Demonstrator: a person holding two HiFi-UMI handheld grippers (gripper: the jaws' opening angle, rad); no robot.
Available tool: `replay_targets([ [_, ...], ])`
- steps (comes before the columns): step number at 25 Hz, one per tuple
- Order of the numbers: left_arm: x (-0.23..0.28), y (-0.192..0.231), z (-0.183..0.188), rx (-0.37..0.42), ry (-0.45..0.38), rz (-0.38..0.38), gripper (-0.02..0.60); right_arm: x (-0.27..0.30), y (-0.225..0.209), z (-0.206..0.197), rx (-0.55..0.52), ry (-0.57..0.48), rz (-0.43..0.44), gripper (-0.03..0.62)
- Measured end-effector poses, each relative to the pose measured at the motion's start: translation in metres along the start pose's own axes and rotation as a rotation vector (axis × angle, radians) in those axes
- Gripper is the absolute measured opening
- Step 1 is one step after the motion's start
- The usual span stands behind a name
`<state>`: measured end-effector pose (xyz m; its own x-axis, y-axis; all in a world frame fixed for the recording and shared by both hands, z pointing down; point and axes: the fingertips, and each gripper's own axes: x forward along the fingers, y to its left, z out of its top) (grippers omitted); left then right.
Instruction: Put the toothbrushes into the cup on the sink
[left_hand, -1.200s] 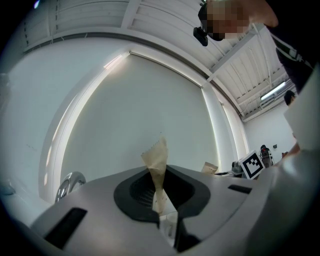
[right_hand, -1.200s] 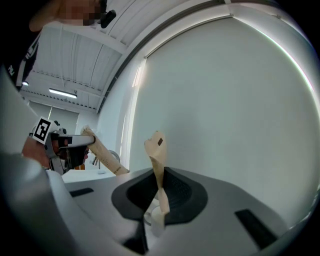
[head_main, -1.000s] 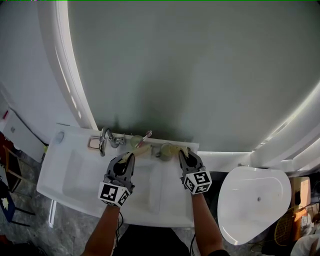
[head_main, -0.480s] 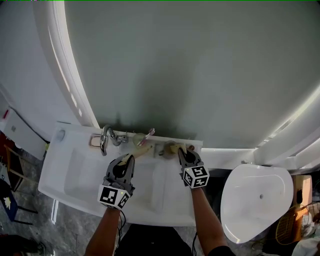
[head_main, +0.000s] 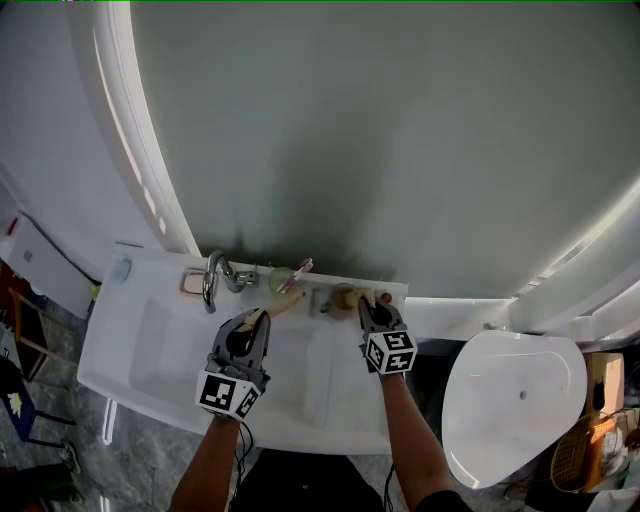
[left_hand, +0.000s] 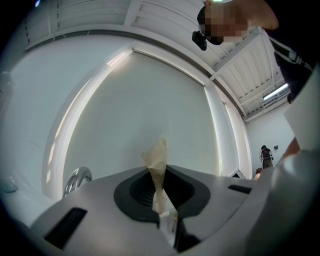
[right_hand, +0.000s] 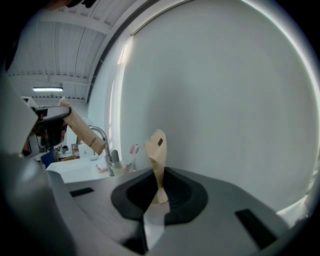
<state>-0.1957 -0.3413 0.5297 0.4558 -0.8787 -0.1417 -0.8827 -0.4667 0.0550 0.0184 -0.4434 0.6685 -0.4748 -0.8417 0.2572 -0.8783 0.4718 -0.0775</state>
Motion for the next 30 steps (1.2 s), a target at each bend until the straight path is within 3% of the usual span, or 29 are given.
replay_targets([
  [18, 0.008, -0.001, -0.005, -0.009, 0.006, -0.005, 0.046, 0.005, -0.011, -0.001, 0.017, -0.011, -0.017, 0.054],
  [22, 0.009, -0.002, -0.005, -0.007, 0.005, -0.005, 0.046, 0.001, -0.011, 0.007, 0.023, -0.042, -0.013, 0.149],
  [30, 0.010, -0.004, -0.001, -0.016, -0.001, -0.003, 0.046, -0.013, -0.015, 0.026, -0.006, -0.088, -0.038, 0.156],
])
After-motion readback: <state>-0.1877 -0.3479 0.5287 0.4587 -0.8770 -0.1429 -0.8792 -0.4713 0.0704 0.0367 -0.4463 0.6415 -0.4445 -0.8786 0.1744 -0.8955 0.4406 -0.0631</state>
